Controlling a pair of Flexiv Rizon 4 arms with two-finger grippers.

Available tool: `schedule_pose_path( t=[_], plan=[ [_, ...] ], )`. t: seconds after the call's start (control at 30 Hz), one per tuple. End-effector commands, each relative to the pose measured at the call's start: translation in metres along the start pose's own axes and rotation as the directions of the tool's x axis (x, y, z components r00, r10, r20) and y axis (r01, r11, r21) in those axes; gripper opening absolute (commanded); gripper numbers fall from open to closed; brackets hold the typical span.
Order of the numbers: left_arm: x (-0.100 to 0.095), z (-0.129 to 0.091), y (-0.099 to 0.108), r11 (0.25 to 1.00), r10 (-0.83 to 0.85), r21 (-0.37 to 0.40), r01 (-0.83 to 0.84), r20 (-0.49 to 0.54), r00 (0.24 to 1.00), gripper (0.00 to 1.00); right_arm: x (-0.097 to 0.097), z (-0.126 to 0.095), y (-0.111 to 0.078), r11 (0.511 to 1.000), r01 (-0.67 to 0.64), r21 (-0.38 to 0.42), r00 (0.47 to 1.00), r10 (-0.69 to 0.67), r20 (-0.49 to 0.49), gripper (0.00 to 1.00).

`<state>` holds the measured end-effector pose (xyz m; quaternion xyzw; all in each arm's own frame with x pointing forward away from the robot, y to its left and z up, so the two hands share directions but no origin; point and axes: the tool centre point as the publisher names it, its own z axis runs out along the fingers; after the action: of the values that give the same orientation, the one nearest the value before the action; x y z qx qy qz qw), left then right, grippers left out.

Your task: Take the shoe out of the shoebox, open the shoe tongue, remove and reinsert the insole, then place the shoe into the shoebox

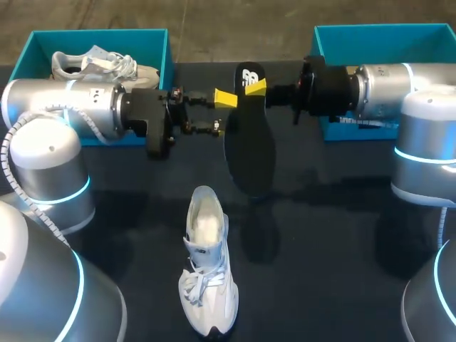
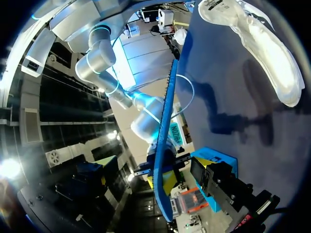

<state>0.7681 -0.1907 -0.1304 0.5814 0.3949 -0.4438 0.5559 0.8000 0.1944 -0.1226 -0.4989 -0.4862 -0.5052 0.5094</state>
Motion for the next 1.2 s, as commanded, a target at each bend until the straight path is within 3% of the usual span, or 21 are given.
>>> schedule_pose_path(
  t=[0.03,0.1,0.23,0.6,0.77,0.9,1.0,1.2],
  plan=[
    [0.004,0.006,0.0,1.0,-0.01,-0.019,0.01,-0.001,1.0,0.85,-0.001,0.002,0.0,1.0,0.001,-0.002,1.0,-0.001,-0.001,0.0],
    [0.006,0.007,0.0,1.0,-0.02,-0.023,0.02,0.002,1.0,0.81,-0.001,0.002,0.0,1.0,0.001,-0.002,1.0,-0.001,-0.001,0.0],
    [0.009,0.01,0.002,0.999,-0.03,-0.034,0.03,-0.001,1.0,0.52,-0.001,0.002,0.0,1.0,0.001,-0.002,1.0,-0.001,-0.001,0.0],
    [0.006,0.019,0.004,0.999,-0.036,-0.038,0.037,0.009,0.999,0.39,-0.001,0.002,0.0,1.0,0.001,-0.002,1.0,-0.001,-0.001,0.0],
    [0.006,0.022,0.002,0.999,-0.038,-0.025,0.038,0.007,0.999,0.24,-0.001,0.002,0.0,1.0,0.001,-0.002,1.0,-0.001,-0.001,0.0],
    [0.006,0.023,0.001,0.999,-0.038,-0.016,0.039,0.005,0.999,0.21,-0.001,0.002,0.0,1.0,0.001,-0.002,1.0,-0.001,-0.001,0.0],
    [0.008,0.024,0.002,0.999,-0.039,-0.016,0.04,0.002,0.999,0.0,-0.001,0.002,0.0,1.0,0.001,-0.002,1.0,-0.001,-0.001,0.0],
    [0.009,0.025,0.002,0.999,-0.04,-0.013,0.04,0.0,0.999,0.0,-0.001,0.002,0.0,1.0,0.001,-0.002,1.0,-0.001,-0.001,0.0]
  ],
)
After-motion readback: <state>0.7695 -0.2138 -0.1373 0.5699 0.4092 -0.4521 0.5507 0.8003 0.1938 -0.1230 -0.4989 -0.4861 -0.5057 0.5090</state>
